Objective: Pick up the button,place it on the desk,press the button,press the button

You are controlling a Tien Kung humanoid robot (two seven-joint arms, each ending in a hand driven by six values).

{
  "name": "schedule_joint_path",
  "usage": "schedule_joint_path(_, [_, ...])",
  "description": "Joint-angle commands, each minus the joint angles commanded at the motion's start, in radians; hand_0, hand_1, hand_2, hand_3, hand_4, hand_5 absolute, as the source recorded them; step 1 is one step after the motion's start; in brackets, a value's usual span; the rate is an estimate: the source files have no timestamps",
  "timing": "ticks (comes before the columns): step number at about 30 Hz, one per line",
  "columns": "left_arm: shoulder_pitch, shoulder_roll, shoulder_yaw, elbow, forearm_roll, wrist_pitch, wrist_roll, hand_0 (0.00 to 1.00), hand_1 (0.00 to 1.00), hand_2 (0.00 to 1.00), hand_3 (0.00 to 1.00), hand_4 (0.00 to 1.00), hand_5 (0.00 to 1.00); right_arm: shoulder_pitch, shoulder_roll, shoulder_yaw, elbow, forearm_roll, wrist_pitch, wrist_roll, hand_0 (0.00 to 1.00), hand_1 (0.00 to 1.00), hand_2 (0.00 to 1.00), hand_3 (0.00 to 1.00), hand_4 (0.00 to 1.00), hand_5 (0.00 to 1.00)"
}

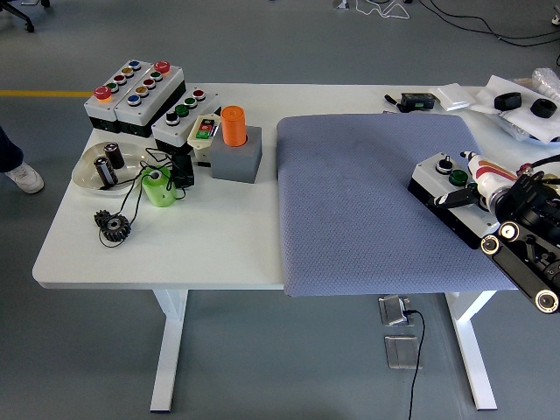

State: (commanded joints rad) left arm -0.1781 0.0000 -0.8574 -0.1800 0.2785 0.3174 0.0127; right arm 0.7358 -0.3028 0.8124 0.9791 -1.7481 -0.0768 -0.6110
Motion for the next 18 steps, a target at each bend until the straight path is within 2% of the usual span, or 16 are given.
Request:
schedule_joint_path(1, [0.000, 0.000, 0.000, 0.000, -0.001, 0.001, -0.001, 0.671, 0.694, 0.726, 0.539, 0.375, 0.978, 0.002, 0.001, -0.003, -0.003, -0.002, 0.002, -0.002, 0.947, 0.865, 0.901, 0.964, 0.967, 0.331])
schedule_joint_path(2, [0.001, 0.000, -0.002, 0.000, 0.001, 0.002, 0.000, 0.672, 0.695, 0.726, 0.539, 0.374, 0.978, 0.011, 0.006, -0.013, -0.016, -0.007, 0.004, -0.005, 0.835, 0.717, 0.760, 0.880, 0.952, 0.319])
schedule_joint_path(7, [0.004, 0.000, -0.008, 0.000, 0.011, 0.003, 0.004, 0.672, 0.695, 0.726, 0.539, 0.374, 0.978, 0.038, 0.021, -0.050, -0.053, -0.009, 0.023, -0.020, 0.835, 0.717, 0.760, 0.880, 0.952, 0.319])
schedule_joint_path(8, [0.004, 0.000, -0.008, 0.000, 0.010, 0.003, 0.004, 0.672, 0.697, 0.726, 0.538, 0.373, 0.978, 0.042, 0.022, -0.055, -0.057, -0.010, 0.024, -0.022, 0.718, 0.606, 0.663, 0.824, 0.940, 0.301])
schedule_joint_path(13, [0.002, 0.000, -0.007, 0.000, 0.005, 0.003, 0.003, 0.672, 0.697, 0.726, 0.538, 0.373, 0.978, 0.067, 0.031, -0.084, -0.093, -0.015, 0.033, -0.022, 0.718, 0.606, 0.663, 0.824, 0.940, 0.301])
schedule_joint_path(14, [0.001, 0.000, -0.006, 0.000, 0.005, 0.002, 0.003, 0.672, 0.696, 0.726, 0.537, 0.370, 0.976, 0.074, 0.033, -0.094, -0.105, -0.015, 0.033, -0.017, 0.574, 0.519, 0.591, 0.743, 0.911, 0.268])
schedule_joint_path(18, [-0.001, 0.000, -0.004, 0.000, 0.001, 0.002, 0.000, 0.672, 0.696, 0.726, 0.537, 0.370, 0.976, 0.088, 0.031, -0.116, -0.118, -0.019, 0.029, -0.015, 0.574, 0.519, 0.591, 0.743, 0.911, 0.268])
